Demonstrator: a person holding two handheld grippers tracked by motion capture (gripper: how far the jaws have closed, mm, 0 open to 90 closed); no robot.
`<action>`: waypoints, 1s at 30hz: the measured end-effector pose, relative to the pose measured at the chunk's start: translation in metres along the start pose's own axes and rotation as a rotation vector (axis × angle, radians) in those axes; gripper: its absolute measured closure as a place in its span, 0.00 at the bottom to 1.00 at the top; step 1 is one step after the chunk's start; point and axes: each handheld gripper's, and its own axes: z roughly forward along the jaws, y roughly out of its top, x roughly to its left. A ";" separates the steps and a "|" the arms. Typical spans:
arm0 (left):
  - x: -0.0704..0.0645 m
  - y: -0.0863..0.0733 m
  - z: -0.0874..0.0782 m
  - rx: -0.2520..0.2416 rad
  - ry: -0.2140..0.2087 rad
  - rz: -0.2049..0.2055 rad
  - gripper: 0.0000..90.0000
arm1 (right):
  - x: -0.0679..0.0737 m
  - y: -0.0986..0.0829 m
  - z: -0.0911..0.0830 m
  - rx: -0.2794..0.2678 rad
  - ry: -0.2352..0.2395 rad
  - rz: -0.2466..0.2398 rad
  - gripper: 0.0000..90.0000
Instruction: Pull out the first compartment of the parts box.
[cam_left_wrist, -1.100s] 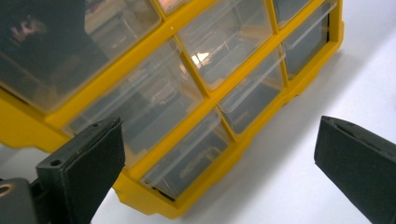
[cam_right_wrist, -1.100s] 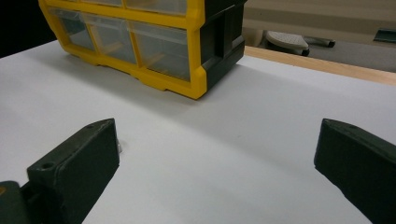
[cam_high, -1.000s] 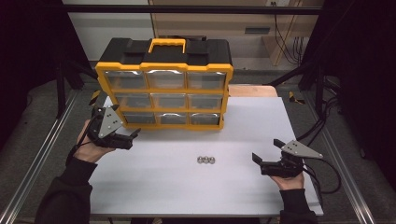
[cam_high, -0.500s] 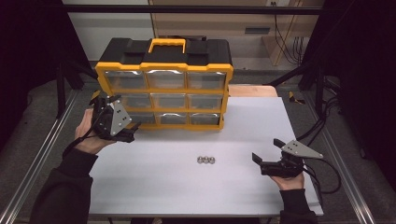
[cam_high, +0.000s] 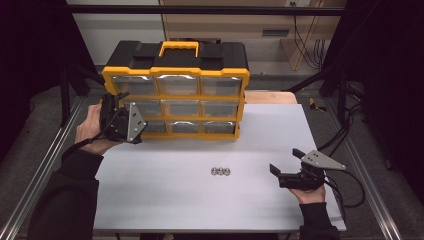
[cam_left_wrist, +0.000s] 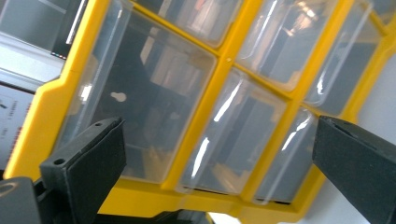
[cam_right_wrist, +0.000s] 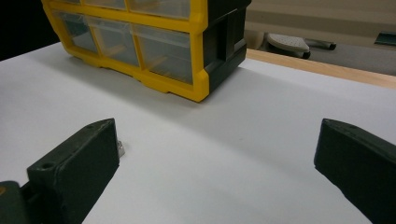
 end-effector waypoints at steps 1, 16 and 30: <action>0.000 0.000 0.000 0.000 0.000 0.000 0.03 | 0.000 0.000 0.000 0.000 0.000 0.000 0.01; 0.017 0.008 0.007 0.024 0.100 0.093 0.07 | 0.000 0.000 0.000 0.000 -0.001 -0.006 0.01; 0.022 0.011 0.019 0.034 0.184 0.182 0.18 | 0.001 0.001 -0.001 -0.007 -0.001 -0.004 0.01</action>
